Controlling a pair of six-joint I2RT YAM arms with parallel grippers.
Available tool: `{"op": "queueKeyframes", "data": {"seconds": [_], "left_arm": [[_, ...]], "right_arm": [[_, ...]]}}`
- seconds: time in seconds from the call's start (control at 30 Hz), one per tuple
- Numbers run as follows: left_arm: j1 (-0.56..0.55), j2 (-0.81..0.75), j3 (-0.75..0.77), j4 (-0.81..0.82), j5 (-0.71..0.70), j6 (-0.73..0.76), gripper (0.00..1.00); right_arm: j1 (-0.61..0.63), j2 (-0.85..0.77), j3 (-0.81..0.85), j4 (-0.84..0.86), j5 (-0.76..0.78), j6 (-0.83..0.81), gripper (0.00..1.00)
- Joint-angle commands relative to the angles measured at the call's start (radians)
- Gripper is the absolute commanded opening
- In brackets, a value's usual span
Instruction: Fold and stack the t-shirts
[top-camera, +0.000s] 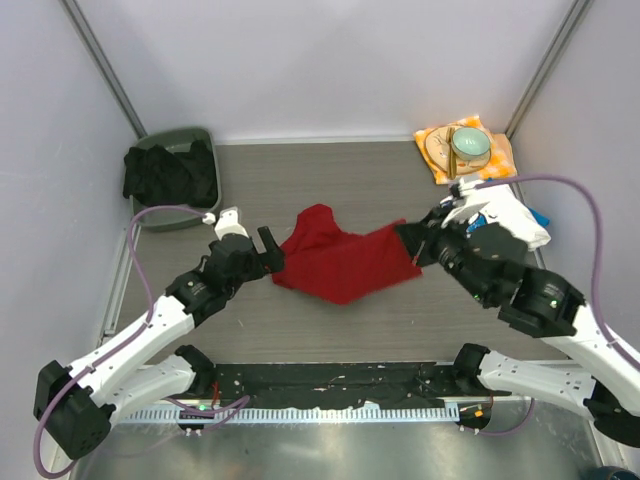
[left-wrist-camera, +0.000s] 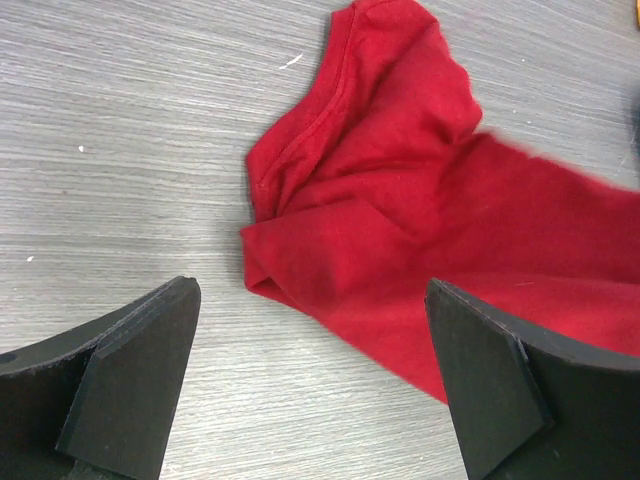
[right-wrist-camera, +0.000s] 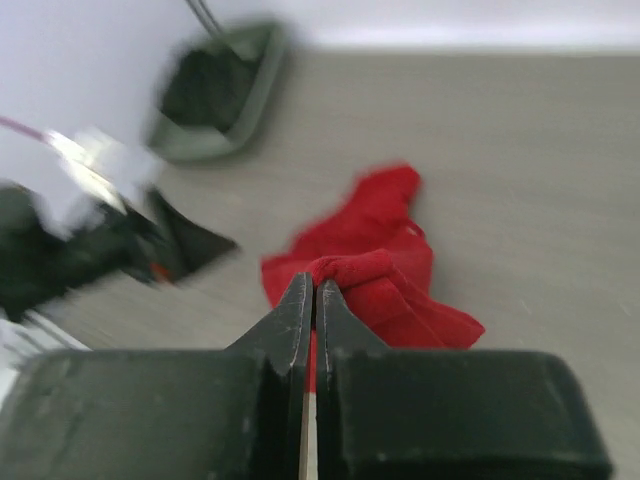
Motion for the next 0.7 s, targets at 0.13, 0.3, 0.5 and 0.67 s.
{"op": "queueKeyframes", "data": {"seconds": [0.13, 0.3, 0.5, 0.67], "left_arm": [[0.007, -0.004, -0.017, 0.048, -0.032, 0.023, 1.0], [0.007, 0.036, -0.015, 0.08, 0.001, 0.017, 1.0], [0.007, 0.087, -0.03, 0.121, 0.016, -0.003, 1.0], [0.007, 0.067, -0.017, 0.1, 0.016, 0.005, 1.0]], "right_arm": [[-0.003, -0.098, -0.122, -0.141, 0.119, 0.032, 0.01], [-0.001, -0.011, 0.018, -0.087, 0.088, -0.004, 0.01], [-0.003, 0.319, 0.361, 0.068, -0.117, -0.054, 0.01], [-0.001, 0.505, 0.746, 0.21, -0.28, -0.105, 0.01]]}}
